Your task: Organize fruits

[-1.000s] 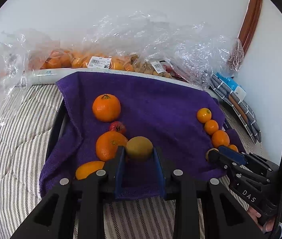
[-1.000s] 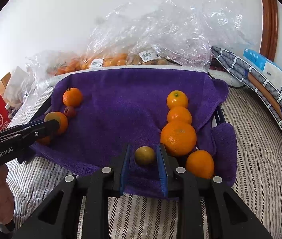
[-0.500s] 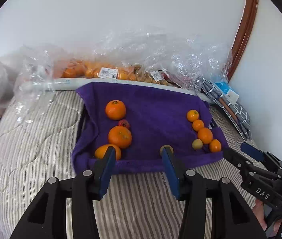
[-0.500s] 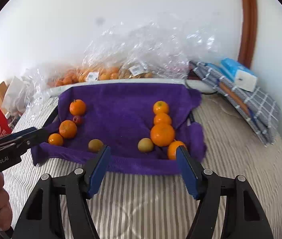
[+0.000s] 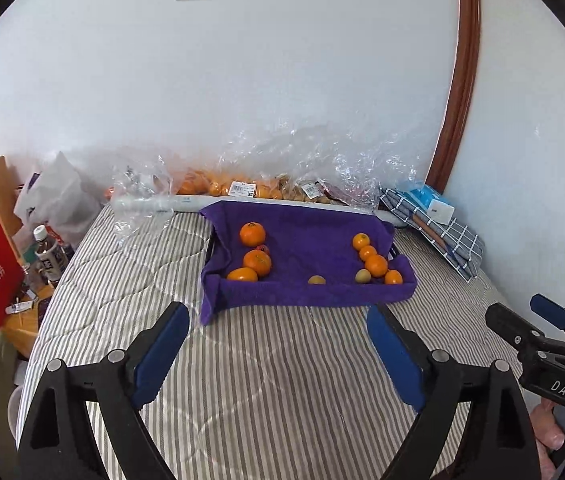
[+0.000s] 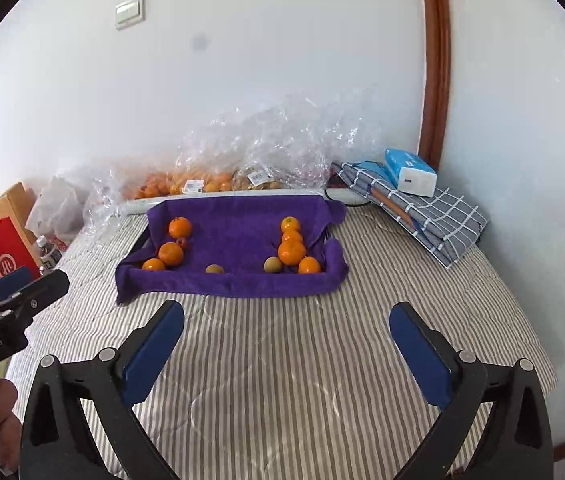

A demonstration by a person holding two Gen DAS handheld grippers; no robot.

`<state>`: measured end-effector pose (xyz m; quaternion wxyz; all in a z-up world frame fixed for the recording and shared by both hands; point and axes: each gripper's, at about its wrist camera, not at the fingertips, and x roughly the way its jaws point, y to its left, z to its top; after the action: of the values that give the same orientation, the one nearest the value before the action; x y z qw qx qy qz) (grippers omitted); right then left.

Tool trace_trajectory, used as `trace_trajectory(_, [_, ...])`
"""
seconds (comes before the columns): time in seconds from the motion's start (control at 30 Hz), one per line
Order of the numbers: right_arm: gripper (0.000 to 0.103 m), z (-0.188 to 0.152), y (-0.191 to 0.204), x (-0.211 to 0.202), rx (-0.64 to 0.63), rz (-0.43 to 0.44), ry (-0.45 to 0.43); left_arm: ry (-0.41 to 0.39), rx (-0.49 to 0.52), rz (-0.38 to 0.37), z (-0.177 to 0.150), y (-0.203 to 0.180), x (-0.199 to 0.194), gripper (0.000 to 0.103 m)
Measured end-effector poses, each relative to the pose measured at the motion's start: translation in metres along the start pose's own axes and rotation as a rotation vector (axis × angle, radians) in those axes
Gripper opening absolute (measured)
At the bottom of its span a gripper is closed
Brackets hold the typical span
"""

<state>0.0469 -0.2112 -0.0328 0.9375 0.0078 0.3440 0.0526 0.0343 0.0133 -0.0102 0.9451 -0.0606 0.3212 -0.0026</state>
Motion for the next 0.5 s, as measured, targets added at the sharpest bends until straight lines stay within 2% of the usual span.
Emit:
trace_trajectory(0.23, [0.103, -0.011, -0.007, -0.038, 0.013, -0.024, -0.018, -0.025, -0.004, 0.007, -0.009, -0.009, -0.031, 0.09])
trace_trajectory(0.5, [0.103, -0.02, -0.021, -0.048, 0.04, -0.035, -0.018, -0.03, 0.023, 0.015, -0.011, -0.025, -0.041, 0.09])
